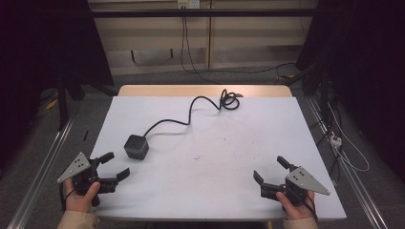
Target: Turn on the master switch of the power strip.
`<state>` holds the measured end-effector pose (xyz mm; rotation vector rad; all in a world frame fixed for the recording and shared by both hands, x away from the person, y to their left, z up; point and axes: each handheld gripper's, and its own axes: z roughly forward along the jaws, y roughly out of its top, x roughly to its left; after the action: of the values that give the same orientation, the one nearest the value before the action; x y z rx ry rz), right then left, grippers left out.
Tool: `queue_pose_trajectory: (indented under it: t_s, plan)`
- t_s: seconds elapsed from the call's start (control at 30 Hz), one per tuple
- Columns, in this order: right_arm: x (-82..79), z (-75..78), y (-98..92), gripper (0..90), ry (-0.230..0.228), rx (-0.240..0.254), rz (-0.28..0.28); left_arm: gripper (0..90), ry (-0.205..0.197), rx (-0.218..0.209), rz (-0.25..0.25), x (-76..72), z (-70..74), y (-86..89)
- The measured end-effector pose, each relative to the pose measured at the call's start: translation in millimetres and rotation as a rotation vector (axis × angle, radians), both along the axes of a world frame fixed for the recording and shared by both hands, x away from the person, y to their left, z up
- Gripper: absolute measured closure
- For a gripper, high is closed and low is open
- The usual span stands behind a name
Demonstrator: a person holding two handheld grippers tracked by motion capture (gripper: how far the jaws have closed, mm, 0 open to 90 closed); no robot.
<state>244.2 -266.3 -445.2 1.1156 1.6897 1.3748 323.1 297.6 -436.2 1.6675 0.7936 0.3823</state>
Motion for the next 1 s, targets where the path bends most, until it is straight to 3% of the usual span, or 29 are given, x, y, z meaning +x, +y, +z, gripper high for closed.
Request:
queue_pose_trajectory:
  t_s: [0.17,0.77,1.0]
  plan:
    - [-0.1,0.1,0.4,3.5,-0.001,-0.001,0.001,5.2,0.004,-0.001,-0.011,-0.2,-0.8,-1.1]
    - [-1.4,-0.3,-1.5,3.4,0.003,0.002,-0.003,5.8,0.062,0.094,-0.027,2.9,-8.3,-6.1]
    - [-1.3,-0.8,-2.3,3.4,0.009,-0.001,-0.003,5.9,0.084,0.112,-0.039,4.9,-9.4,-8.9]
